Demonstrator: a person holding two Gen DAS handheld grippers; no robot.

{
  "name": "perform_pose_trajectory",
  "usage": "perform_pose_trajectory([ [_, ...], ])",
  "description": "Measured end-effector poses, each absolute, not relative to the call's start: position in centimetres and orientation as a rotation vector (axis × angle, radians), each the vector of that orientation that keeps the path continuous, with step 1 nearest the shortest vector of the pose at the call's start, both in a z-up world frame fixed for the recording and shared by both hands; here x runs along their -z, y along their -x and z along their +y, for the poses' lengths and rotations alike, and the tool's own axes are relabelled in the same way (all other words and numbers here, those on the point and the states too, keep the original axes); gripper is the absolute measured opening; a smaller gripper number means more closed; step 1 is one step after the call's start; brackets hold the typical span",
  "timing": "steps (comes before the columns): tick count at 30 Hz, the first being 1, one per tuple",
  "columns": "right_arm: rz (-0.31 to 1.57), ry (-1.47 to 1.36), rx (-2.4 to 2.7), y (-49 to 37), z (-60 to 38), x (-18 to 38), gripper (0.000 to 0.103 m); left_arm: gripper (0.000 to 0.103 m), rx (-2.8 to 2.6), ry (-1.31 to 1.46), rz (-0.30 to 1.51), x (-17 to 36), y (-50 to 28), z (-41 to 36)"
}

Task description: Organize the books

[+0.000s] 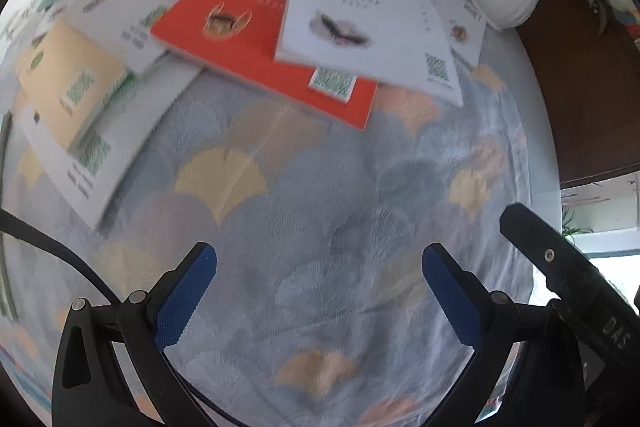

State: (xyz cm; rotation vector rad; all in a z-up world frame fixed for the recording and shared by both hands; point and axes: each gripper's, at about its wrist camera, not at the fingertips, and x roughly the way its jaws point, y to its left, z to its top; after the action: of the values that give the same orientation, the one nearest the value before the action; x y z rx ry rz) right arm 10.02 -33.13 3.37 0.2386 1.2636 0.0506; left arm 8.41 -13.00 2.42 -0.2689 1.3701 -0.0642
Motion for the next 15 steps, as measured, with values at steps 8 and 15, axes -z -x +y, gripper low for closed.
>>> perform_pose_trajectory([
  [8, 1.125, -0.116, -0.001, -13.4, -34.3, -7.2, 0.103, 0.102, 0.146, 0.325, 1.225, -6.7, -12.4, -12.7],
  [15, 1.086, 0.005, 0.076, -15.8, -33.0, -8.1, 0.103, 0.102, 0.046, 0.337, 1.095, -9.3, -17.0, -9.6],
])
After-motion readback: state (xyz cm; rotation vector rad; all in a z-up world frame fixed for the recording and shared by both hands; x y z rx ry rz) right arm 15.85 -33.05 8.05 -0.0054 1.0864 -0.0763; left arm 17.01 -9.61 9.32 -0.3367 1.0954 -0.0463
